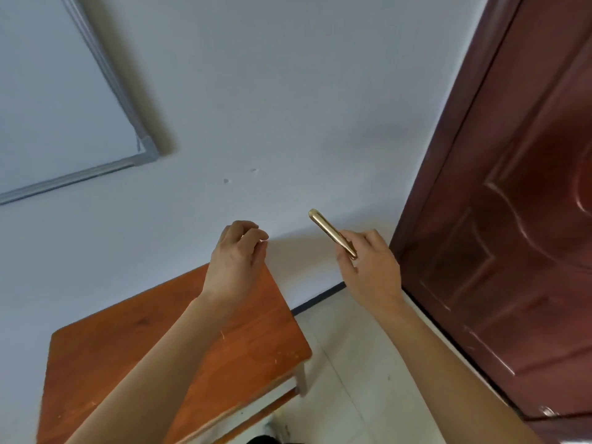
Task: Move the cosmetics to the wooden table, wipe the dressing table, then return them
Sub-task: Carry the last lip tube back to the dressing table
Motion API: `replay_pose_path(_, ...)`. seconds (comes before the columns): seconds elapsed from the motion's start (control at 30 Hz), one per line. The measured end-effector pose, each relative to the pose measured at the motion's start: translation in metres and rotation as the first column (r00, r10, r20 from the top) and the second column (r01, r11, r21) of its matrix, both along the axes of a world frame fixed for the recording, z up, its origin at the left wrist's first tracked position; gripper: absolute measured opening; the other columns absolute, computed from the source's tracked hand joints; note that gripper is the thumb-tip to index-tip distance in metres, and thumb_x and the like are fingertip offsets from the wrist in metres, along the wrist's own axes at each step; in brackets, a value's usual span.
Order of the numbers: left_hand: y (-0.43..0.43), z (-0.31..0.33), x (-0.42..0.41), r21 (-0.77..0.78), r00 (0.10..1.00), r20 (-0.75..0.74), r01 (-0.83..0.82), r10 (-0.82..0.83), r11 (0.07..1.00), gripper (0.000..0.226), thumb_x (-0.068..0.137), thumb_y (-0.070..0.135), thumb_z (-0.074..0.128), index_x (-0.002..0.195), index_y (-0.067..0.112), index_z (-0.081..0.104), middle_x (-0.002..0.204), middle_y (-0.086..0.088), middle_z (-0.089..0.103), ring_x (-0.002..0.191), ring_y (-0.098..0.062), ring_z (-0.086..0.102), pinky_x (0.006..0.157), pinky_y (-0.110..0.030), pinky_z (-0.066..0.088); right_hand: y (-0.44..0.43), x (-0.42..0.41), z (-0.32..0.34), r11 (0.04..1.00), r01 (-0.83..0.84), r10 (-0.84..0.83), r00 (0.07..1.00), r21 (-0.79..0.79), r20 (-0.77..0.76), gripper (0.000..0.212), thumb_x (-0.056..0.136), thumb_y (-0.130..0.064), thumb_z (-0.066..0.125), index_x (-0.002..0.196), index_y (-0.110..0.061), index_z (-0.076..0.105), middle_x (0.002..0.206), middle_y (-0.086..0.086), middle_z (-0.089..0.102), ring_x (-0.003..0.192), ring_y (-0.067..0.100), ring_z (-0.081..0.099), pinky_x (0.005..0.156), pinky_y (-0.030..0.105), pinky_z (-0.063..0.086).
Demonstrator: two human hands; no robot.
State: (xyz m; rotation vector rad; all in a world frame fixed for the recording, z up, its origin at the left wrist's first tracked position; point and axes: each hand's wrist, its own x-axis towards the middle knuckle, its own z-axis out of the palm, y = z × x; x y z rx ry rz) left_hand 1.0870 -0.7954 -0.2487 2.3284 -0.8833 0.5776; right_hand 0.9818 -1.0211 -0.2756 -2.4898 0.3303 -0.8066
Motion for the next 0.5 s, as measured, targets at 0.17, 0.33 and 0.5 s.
replay_pose_path(0.17, -0.052, 0.016, -0.028, -0.021, 0.971, -0.045, 0.233, -0.234, 0.972, 0.014, 0.088, 0.011, 0.071, 0.102, 0.007, 0.07, 0.113, -0.007, 0.059, 0.093, -0.023, 0.062, 0.074, -0.038, 0.058, -0.036, -0.071, 0.008, 0.958, 0.287, -0.286, 0.958, -0.013, 0.013, 0.024, 0.095, -0.033, 0.06, 0.116, -0.023, 0.067, 0.093, -0.004, 0.054, 0.076, 0.016, 0.055, 0.068, 0.027, 0.046)
replay_pose_path(0.33, -0.099, 0.037, -0.047, -0.029, 0.871, -0.063, 0.487, -0.487, 0.873, 0.016, 0.084, 0.01, 0.076, 0.099, 0.008, 0.07, 0.114, -0.007, 0.06, 0.087, -0.023, 0.062, 0.08, -0.025, 0.053, -0.031, -0.144, 0.027, 0.828, 0.56, -0.561, 0.826, 0.023, 0.055, 0.026, 0.097, -0.039, 0.055, 0.119, -0.029, 0.064, 0.095, -0.009, 0.052, 0.079, 0.012, 0.054, 0.069, 0.029, 0.047)
replay_pose_path(0.5, -0.146, 0.025, -0.107, -0.134, 0.689, -0.097, 0.706, -0.718, 0.696, 0.017, 0.083, 0.006, 0.074, 0.099, 0.008, 0.069, 0.112, -0.004, 0.058, 0.092, -0.02, 0.061, 0.086, -0.024, 0.051, -0.009, -0.239, 0.028, 0.644, 0.765, -0.764, 0.644, -0.012, 0.05, 0.027, 0.097, -0.04, 0.052, 0.12, -0.029, 0.063, 0.093, -0.011, 0.049, 0.076, 0.012, 0.052, 0.064, 0.026, 0.043)
